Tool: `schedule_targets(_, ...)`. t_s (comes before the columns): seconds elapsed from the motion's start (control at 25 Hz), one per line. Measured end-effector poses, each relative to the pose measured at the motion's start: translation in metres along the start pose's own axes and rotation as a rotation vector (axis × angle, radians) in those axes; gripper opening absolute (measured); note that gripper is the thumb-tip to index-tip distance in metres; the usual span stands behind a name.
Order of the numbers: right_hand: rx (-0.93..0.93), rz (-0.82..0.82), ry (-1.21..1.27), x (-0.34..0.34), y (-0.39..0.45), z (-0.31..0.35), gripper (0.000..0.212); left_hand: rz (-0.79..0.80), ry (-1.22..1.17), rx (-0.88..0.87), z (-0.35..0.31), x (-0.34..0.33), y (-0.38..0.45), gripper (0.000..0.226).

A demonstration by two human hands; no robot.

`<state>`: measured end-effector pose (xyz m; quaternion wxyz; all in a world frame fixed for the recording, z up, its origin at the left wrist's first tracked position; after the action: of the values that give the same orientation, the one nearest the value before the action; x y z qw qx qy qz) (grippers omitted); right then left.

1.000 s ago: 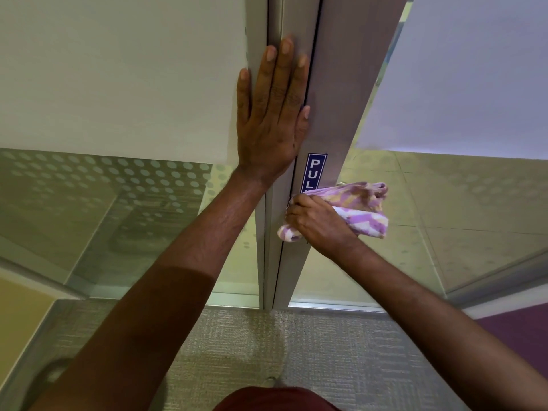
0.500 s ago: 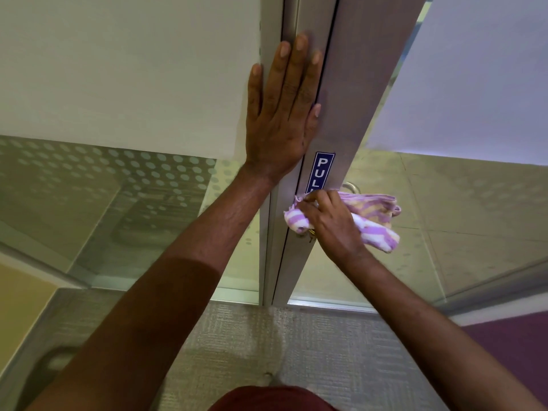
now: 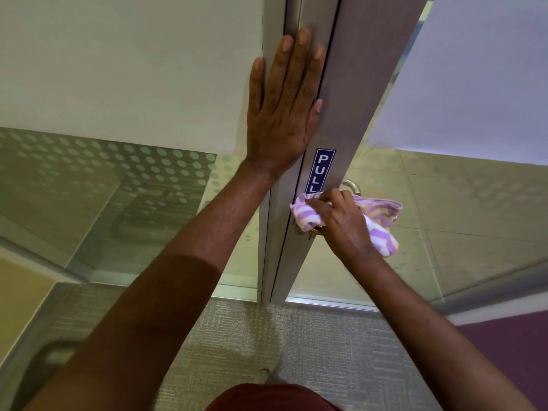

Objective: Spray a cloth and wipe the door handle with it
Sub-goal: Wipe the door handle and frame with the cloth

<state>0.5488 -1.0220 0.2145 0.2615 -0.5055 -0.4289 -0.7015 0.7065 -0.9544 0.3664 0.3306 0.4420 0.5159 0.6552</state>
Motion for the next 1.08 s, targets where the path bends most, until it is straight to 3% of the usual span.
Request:
schedule_targets(0.12,-0.056,-0.042,0.041,0.009,0.000,-0.009,0.041,0.002,0.005,0.003,-0.001,0.000,0.000,0.051)
schedule_targets(0.2,-0.022,-0.180,0.092,0.023,0.001,-0.012,0.033,0.004,0.012,-0.001,-0.001,0.000,0.000,0.052)
schedule_targets(0.32,0.022,-0.360,0.160,0.038,0.010,-0.011,0.042,0.001,0.022,-0.006,0.000,-0.001,0.000,0.052)
schedule_targets(0.4,0.073,-0.287,0.133,0.027,0.007,-0.002,0.049,-0.007,0.029,-0.005,-0.001,-0.003,-0.001,0.052)
schedule_targets(0.52,0.082,-0.045,0.113,0.005,-0.007,0.009,0.055,-0.014,0.010,-0.006,0.000,-0.003,-0.002,0.052)
schedule_targets(0.64,-0.020,0.080,0.047,0.005,0.003,0.004,0.043,-0.009,0.005,0.005,0.001,-0.003,-0.001,0.052)
schedule_targets(0.72,-0.075,0.065,-0.034,0.014,0.009,-0.002,0.026,-0.003,0.010,0.008,-0.001,-0.004,-0.001,0.052)
schedule_targets(0.92,0.007,-0.211,0.055,0.040,0.004,-0.003,0.044,-0.011,0.008,0.000,0.001,-0.003,-0.001,0.052)
schedule_targets(1.08,0.010,0.025,0.032,0.010,-0.009,0.000,0.052,-0.012,0.012,0.001,0.001,-0.003,-0.001,0.053)
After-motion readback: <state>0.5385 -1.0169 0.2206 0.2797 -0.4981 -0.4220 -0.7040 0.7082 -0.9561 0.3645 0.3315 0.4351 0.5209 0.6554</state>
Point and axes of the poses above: each hand's wrist, its own y-axis towards the middle knuckle, its own x-axis out of the back of the hand, z = x × y, the point moved 6 cm from there along y, towards the middle knuckle, and after that the axes turned 3 degrees about -x, right-handed, at the moved point
